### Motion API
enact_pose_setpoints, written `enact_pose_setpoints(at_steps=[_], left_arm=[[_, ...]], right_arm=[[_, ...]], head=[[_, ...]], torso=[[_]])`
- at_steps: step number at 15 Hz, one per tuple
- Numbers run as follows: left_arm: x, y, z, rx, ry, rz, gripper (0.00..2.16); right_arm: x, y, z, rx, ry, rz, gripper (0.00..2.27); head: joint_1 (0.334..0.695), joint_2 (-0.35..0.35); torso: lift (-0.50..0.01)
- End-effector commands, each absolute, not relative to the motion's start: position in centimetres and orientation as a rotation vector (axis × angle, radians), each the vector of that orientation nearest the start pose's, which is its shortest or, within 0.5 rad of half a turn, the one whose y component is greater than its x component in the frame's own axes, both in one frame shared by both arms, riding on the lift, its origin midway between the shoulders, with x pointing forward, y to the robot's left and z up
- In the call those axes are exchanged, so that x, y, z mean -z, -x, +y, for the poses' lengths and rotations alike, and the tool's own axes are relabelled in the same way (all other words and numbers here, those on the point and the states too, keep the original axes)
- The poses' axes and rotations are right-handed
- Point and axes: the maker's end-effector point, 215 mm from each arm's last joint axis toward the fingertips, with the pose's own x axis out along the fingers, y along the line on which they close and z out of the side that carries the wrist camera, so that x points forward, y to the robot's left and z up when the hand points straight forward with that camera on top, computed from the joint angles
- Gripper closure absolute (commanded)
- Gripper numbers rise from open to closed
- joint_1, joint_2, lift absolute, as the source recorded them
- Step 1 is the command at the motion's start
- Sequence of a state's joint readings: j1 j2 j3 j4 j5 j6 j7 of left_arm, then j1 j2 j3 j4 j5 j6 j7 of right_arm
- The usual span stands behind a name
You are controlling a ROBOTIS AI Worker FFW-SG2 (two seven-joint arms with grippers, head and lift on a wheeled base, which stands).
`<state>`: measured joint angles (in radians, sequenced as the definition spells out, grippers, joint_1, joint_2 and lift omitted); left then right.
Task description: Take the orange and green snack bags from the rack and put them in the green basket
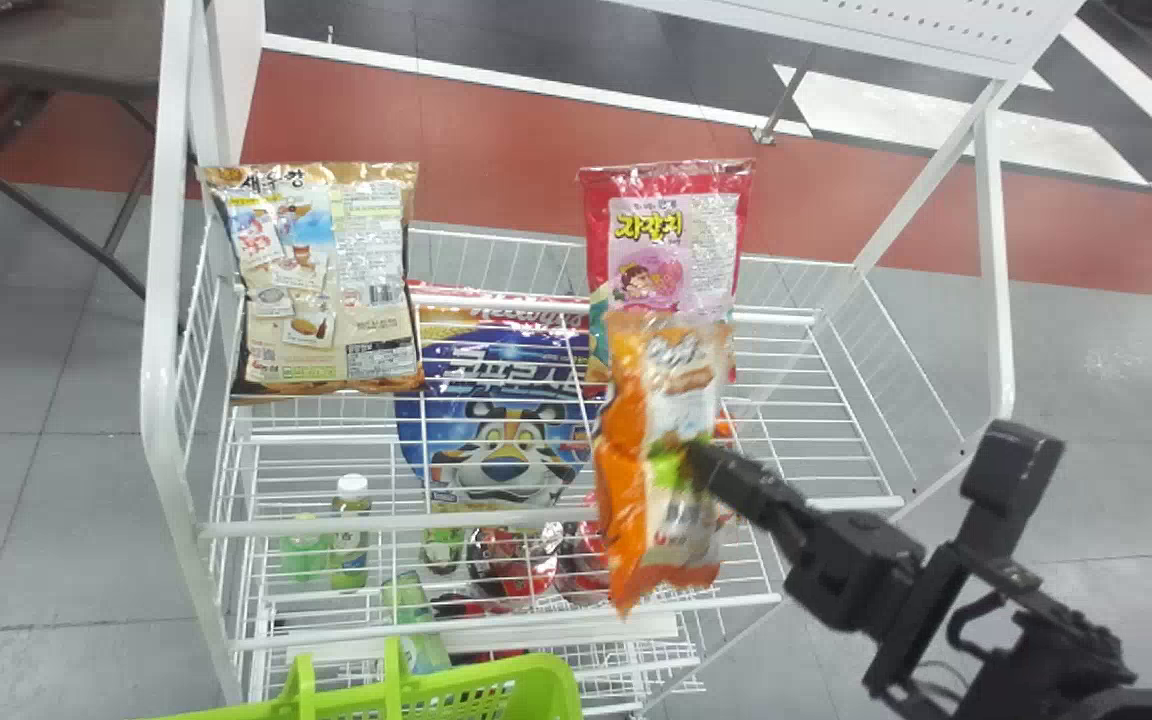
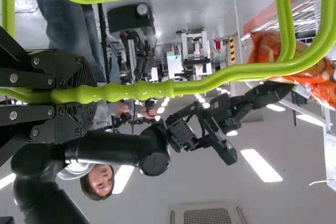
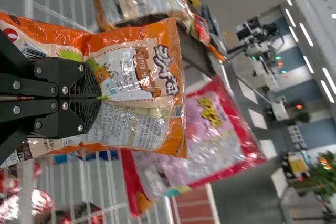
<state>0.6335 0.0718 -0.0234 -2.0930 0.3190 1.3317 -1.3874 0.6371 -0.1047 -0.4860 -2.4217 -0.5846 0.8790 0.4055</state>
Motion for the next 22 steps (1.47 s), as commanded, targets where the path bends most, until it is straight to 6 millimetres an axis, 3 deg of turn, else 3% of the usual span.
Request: enact_pose_setpoints(at_steps=[1, 4, 8, 10, 13, 15, 17, 21, 22], left_arm=[[40.2, -11.4, -0.1, 1.318, 1.191, 1.072, 2.15], [40.3, -11.6, 0.0, 1.311, 1.195, 1.059, 2.15], [40.4, -12.0, 0.0, 1.310, 1.184, 1.040, 2.15], [40.4, -12.0, 0.0, 1.309, 1.182, 1.037, 2.15], [40.4, -12.0, 0.0, 1.312, 1.184, 1.036, 2.15], [40.3, -12.0, 0.0, 1.314, 1.186, 1.034, 2.15], [40.2, -11.9, 0.0, 1.317, 1.188, 1.031, 2.15], [40.0, -11.8, 0.0, 1.323, 1.187, 1.021, 2.15], [39.9, -11.7, 0.0, 1.325, 1.188, 1.020, 2.15]], right_arm=[[39.1, -31.0, -24.7, -0.353, -0.432, 0.680, 2.25], [40.6, -25.5, -20.3, -0.472, -0.516, 0.883, 2.25], [42.0, -19.3, -16.8, -0.556, -0.549, 1.098, 2.25], [42.8, -18.3, -15.1, -0.588, -0.540, 1.134, 2.25], [45.9, -16.0, -12.5, -0.620, -0.532, 1.234, 2.25], [47.9, -16.1, -11.1, -0.637, -0.523, 1.233, 2.25], [49.8, -17.6, -10.5, -0.630, -0.486, 1.179, 2.25], [53.1, -21.6, -11.3, -0.586, -0.379, 1.042, 2.25], [53.4, -21.5, -11.2, -0.591, -0.368, 1.045, 2.25]], head=[[0.695, -0.350], [0.695, -0.350], [0.695, -0.350], [0.695, -0.350], [0.695, -0.350], [0.695, -0.350], [0.695, -0.350], [0.695, -0.350], [0.695, -0.350]], torso=[[0.000], [0.000], [0.000], [0.000], [0.000], [0.000], [0.000], [0.000], [0.000]])
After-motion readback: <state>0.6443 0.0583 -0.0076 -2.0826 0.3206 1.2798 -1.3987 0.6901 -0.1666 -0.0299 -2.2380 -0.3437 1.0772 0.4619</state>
